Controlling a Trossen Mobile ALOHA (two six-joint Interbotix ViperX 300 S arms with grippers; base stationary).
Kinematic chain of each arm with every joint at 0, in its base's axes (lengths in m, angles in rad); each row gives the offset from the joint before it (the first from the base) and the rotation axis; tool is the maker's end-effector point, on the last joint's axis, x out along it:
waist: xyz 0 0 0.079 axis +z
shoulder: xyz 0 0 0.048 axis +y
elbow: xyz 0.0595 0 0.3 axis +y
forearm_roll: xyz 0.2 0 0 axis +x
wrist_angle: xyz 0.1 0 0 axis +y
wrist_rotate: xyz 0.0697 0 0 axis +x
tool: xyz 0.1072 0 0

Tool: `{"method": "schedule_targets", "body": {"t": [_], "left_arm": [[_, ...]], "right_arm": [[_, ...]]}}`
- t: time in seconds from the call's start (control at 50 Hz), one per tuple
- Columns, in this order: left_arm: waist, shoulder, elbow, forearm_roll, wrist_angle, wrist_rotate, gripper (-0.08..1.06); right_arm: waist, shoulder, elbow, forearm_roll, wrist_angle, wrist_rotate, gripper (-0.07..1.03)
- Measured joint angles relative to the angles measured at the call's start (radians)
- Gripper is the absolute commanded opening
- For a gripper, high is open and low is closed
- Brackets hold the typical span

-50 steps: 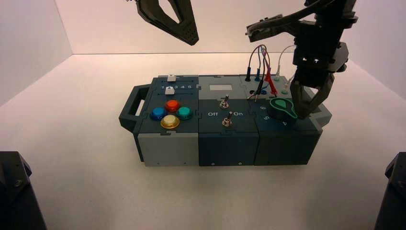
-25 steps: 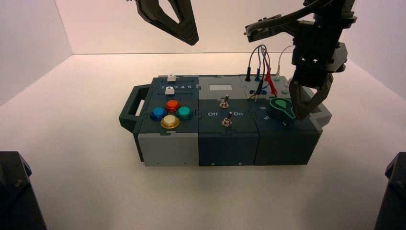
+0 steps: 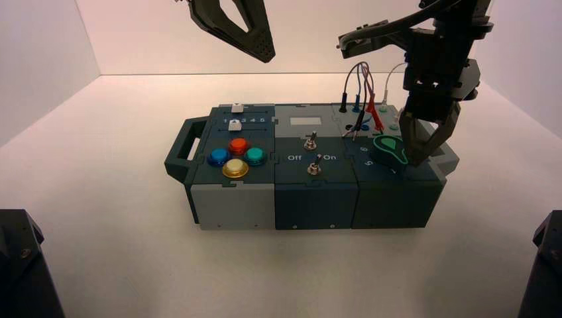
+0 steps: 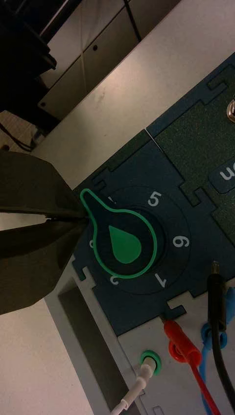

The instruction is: Turn the knob to position 4.

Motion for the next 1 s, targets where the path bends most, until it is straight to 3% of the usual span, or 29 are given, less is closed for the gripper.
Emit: {"method": "schedule_targets", "body": {"t": [0.64, 1.0], "left_arm": [[0.0, 0.0, 0.0, 0.002, 0.002, 0.002, -0.03], [0.0, 0.006, 0.0, 0.005, -0.003, 0.046, -0.03]], "right_arm": [[0.0, 0.0, -0.008, 0.008, 0.023, 0.002, -0.02], [0.0, -0.123, -0.044, 0.021, 0.118, 0.015, -0.02]]}}
